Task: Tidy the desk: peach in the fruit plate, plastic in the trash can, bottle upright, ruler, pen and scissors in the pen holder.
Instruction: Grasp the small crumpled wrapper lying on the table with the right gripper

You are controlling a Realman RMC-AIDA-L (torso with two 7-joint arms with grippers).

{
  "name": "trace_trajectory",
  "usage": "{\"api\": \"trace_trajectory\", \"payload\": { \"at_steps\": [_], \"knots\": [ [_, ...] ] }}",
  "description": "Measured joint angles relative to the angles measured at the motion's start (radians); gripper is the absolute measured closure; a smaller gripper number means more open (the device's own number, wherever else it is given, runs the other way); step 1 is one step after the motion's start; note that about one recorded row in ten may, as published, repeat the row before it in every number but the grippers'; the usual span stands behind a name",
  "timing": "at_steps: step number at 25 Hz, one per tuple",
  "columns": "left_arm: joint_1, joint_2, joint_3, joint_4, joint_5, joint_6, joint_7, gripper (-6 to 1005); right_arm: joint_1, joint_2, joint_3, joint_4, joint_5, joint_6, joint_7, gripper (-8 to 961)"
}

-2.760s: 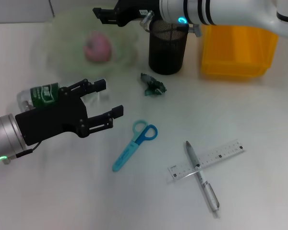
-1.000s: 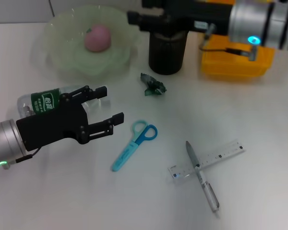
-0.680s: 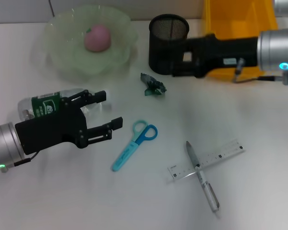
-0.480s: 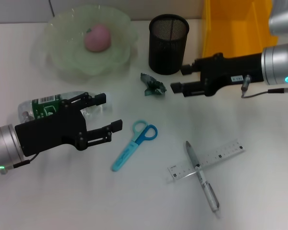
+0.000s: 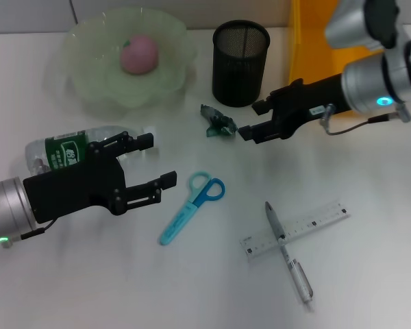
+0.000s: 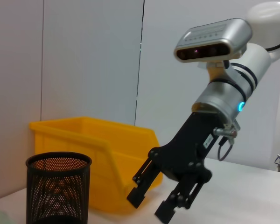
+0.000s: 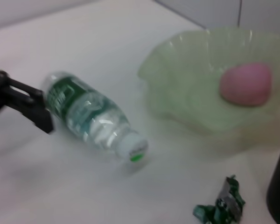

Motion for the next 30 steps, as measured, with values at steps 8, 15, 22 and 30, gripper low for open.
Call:
{"api": "trace_trajectory", "payload": {
  "at_steps": [8, 15, 22, 30],
  "knots": [
    [0.002, -0.002, 0.0, 0.004, 0.0, 0.0, 0.003, 291, 0.083, 0.051, -0.008, 0.002, -0.184, 0.071, 0.126, 317],
    [0.003, -0.003, -0.004, 0.002, -0.001, 0.0, 0.003, 293, 0.112, 0.061, -0.044, 0.067, -0.19, 0.18, 0.134, 316],
    [-0.002, -0.003, -0.007, 0.0, -0.001, 0.0, 0.002, 295, 0.135, 0.066, -0.099, 0.126, -0.14, 0.244, 0.122, 318],
    [-0.005, -0.002, -0.006, 0.001, 0.0, -0.003, 0.002, 297, 0.137, 0.066, -0.205, 0.157, -0.064, 0.32, 0.121, 322]
  ]
}}
